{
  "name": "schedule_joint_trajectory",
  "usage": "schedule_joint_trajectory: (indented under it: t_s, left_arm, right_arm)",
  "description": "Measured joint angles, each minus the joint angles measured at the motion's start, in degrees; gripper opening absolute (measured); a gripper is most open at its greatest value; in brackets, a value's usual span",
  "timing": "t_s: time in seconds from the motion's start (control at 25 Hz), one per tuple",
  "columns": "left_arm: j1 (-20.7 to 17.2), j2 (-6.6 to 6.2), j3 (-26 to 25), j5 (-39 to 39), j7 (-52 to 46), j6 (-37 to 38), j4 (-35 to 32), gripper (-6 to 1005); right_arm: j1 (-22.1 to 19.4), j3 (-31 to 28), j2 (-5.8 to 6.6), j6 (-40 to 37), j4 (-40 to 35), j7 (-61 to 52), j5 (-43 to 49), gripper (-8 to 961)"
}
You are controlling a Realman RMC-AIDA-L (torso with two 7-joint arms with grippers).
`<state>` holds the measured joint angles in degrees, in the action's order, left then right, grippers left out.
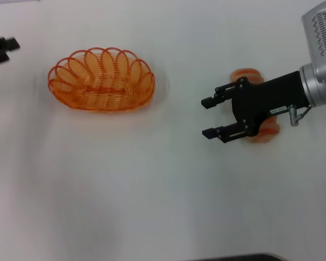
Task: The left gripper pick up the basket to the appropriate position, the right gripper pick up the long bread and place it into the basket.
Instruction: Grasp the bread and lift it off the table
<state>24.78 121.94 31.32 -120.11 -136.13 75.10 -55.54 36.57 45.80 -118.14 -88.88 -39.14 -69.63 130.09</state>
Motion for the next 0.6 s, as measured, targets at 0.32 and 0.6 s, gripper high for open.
schedule_joint_trajectory:
  t_s: [0.32, 0.6]
  left_arm:
    - [0.0, -1.82, -2.1, 5.4, 26.3, 7.6, 0.7, 479]
    - [0.2, -1.89, -1.9, 3.7, 44.4, 18.5, -0.5, 479]
  right_arm:
    - [1.0, -2.4, 0.43, 2.0, 2.1, -4.4, -1.9, 696]
    - [0.6, -6.0, 0.78, 4.6, 2.5, -7.2, -4.7, 695]
